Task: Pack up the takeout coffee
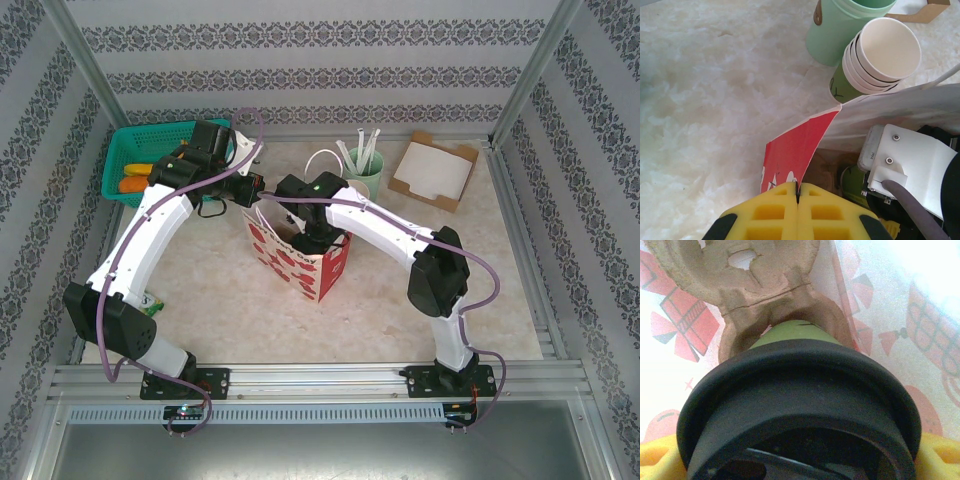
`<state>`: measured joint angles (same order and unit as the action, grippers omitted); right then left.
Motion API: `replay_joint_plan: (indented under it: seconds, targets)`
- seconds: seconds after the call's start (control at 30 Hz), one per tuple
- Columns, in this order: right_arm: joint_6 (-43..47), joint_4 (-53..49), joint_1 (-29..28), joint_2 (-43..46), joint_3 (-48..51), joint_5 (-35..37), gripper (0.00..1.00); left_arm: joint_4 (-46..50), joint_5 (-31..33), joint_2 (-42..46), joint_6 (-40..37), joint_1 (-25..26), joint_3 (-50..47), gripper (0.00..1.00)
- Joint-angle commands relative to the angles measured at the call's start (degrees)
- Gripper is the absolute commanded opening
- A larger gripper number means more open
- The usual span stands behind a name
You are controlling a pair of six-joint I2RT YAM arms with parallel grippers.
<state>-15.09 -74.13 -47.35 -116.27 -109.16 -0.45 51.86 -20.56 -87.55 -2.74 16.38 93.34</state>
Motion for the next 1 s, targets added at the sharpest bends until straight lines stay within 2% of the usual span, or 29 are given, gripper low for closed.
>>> replay_joint_plan:
  seconds: [0.0, 0.97]
  targets:
    - [-1.0, 1.2, 0.4, 1.1, 1.2, -1.1, 0.42, -1.7, -0.6, 0.5, -0.5, -0.4, -0.3, 0.0]
    - [-0.5, 2.5, 0.7, 1.8, 2.1, -3.1, 0.41, -1.4, -0.7, 0.3, -0.5, -0.4, 0.1, 0.0]
